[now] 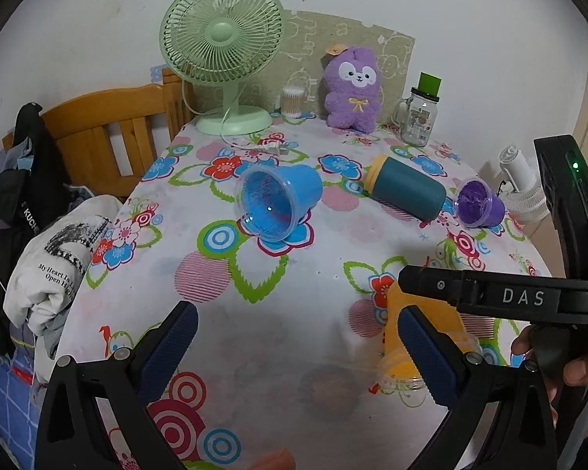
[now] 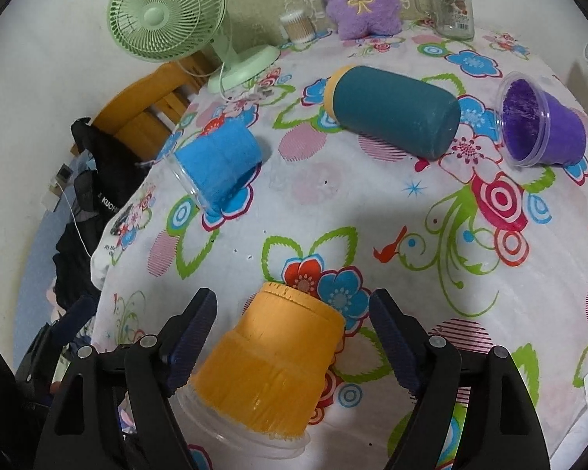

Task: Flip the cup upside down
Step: 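Close the right gripper on the orange cup's body and lift it, then rotate the held orange cup rim-down toward the left tool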

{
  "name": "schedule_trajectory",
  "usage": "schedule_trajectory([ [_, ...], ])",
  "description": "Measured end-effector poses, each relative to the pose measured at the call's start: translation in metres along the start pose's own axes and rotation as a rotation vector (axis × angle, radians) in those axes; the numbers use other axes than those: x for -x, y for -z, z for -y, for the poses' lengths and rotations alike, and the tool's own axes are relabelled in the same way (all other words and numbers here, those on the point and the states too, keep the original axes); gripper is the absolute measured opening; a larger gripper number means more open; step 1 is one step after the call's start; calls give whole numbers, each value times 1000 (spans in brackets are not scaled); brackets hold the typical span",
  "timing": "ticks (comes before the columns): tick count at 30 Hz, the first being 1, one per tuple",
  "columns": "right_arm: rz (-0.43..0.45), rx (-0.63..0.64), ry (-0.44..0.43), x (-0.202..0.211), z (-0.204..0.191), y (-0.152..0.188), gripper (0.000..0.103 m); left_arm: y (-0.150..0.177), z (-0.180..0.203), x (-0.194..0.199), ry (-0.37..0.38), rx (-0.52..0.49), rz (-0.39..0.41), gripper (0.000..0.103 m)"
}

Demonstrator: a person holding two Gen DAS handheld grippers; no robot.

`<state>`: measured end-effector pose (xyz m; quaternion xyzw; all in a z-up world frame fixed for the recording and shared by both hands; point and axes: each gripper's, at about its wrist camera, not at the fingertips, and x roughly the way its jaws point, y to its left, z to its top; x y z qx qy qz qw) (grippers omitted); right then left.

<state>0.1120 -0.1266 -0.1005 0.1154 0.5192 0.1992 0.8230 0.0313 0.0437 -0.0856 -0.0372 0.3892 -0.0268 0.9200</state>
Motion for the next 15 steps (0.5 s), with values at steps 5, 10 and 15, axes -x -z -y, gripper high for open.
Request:
schedule_trajectory([
  [5,42,-9,-19,21,6,-2,82,-10,9,7,9,-21,22,103],
  [10,108,-21,-18,53,19,-3,83,-24,24,11,33,-45,46,103],
  [15,157,-51,2,78,42,2,87,-35,52,11,68,-85,57,103],
])
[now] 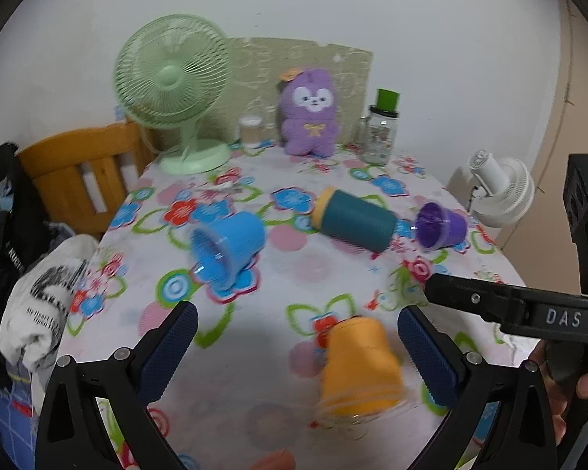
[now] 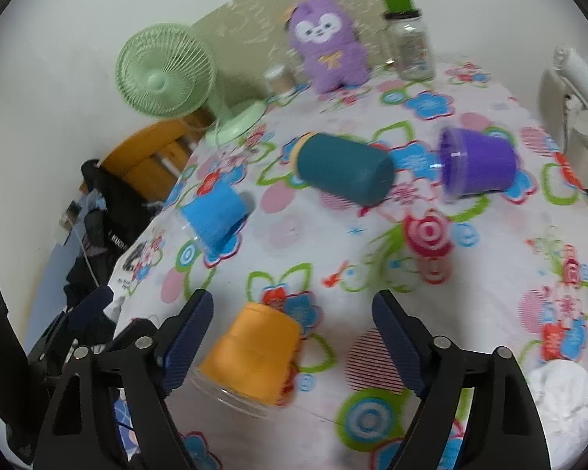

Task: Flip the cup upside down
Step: 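Rotate the held orange cup rim-down toward the left tool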

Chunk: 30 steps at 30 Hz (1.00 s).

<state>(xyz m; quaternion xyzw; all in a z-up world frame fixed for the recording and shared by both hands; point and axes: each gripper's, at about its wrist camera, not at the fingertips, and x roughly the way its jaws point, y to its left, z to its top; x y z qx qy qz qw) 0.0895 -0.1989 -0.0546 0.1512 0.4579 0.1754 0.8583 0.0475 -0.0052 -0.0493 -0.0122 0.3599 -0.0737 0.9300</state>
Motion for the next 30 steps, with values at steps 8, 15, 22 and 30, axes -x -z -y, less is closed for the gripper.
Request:
schedule_trajectory([
  [8,25,-79,36,18,46,5,88,-12,36,-16,40,-56,-19,103],
  [15,3,-96,43,15,63,15,88,-8,45,-45,58,-39,-113,103],
  [22,-8,-106,23,7,67,20,88,4,50,-66,29,-46,-202,103],
  [30,-10,-110,12,4,67,22,88,12,43,-75,27,-12,-255,103],
])
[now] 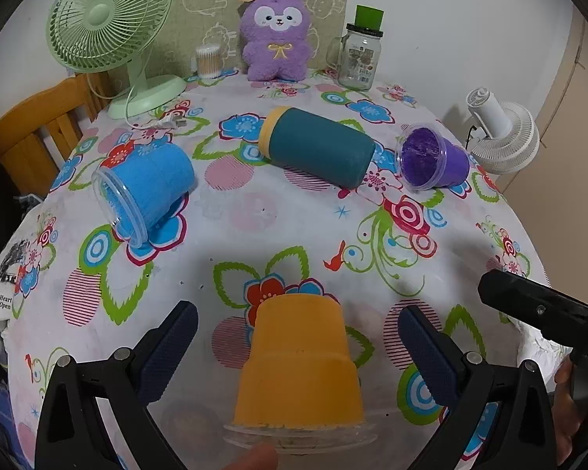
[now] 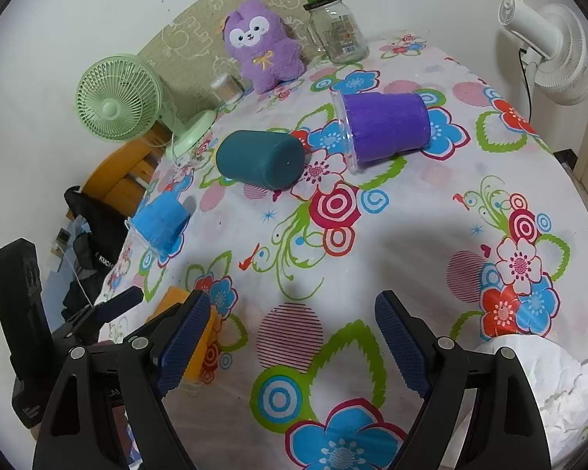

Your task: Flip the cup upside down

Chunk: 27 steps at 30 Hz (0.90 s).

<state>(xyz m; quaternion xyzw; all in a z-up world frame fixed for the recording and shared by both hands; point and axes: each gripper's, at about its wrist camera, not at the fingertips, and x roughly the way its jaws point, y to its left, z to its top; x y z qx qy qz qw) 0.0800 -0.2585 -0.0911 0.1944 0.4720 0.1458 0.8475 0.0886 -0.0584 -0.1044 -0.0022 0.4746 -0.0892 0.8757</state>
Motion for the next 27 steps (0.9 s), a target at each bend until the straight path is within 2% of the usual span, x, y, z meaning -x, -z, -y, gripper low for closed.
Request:
schedule_trajectory([
  [6,4,2,-6,0,-1,1,88,1,-2,-7,6,16,-39,102],
  [9,2,1,-3,1,-2,1,88,0,-6,-9,11,35,-57,96],
  [15,7,-7,-7,3,-1,3,88,-1,-13,-13,5,73,-97,75],
  [19,6,-11,-14,1,1,3,88,-1,-12,-11,-8,59,-110,55],
  [27,14,-17,-23,4,2,4,88,-1,-11,-3,-7,63,-90,53],
])
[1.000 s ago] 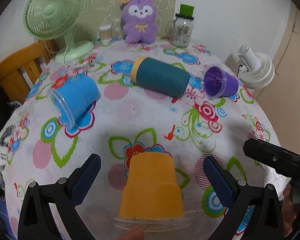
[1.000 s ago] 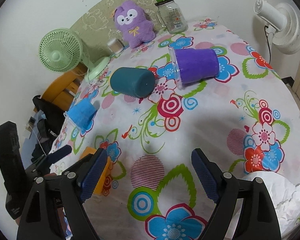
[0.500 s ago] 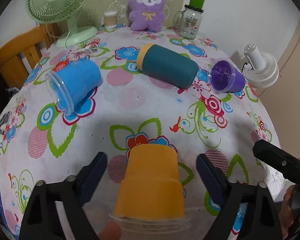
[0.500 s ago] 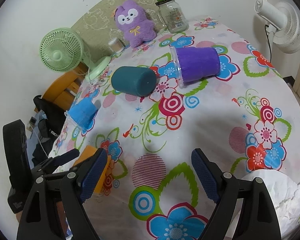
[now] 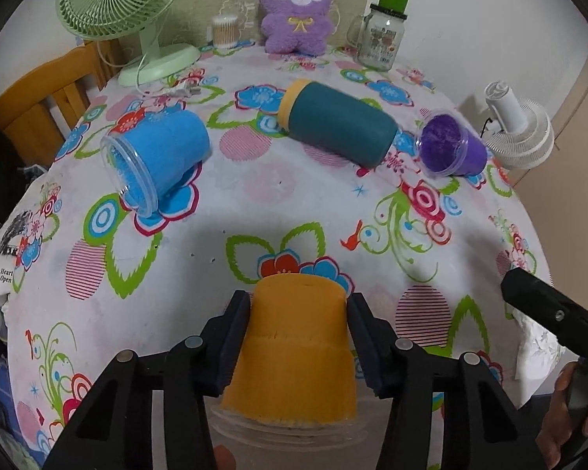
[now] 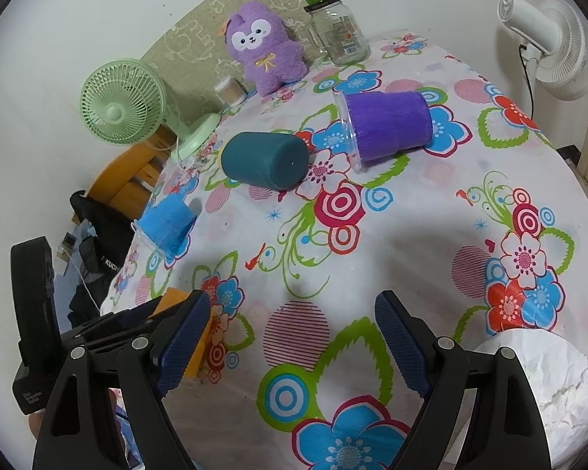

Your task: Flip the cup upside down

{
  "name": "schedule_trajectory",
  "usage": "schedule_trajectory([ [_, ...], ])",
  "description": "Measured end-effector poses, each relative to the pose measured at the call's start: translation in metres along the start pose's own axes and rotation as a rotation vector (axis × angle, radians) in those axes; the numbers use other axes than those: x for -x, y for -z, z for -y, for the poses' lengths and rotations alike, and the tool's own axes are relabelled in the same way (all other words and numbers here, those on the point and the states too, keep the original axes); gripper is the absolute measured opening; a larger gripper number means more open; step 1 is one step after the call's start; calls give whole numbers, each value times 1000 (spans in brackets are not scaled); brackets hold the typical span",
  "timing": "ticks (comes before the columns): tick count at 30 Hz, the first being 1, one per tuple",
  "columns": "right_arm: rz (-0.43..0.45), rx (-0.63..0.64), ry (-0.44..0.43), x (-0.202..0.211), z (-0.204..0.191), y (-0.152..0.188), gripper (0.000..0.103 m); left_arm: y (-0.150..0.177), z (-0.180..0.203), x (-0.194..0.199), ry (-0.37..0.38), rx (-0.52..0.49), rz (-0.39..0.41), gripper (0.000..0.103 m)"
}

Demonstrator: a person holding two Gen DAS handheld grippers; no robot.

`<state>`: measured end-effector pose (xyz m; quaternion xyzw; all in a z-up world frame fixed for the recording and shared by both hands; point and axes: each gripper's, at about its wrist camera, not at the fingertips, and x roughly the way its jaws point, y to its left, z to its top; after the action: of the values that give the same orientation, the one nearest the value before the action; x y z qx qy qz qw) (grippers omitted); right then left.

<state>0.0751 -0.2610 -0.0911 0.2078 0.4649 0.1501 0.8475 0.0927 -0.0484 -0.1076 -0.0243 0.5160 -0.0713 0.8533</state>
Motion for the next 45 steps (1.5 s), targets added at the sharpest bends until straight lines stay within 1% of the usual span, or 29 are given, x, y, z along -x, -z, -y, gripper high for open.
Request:
schedule_trajectory([
  [6,11,-1,-9,3,-2,0,88,-3,3,20,21,4,87,53],
  [10,21,18,-17,6,-8,1,88,-2,2,34,18,13,154,53],
  [12,24,28,-20,7,-11,2,88,-2,2,38,20,17,173,53],
  [14,24,36,-23,7,-14,3,88,-1,1,40,28,24,179,54],
  [19,25,44,-24,9,-17,5,88,1,0,38,36,34,165,54],
  [29,25,50,-27,9,-19,6,88,3,3,40,35,28,168,53],
  [45,30,55,-32,9,-21,6,88,7,4,50,25,22,203,52],
])
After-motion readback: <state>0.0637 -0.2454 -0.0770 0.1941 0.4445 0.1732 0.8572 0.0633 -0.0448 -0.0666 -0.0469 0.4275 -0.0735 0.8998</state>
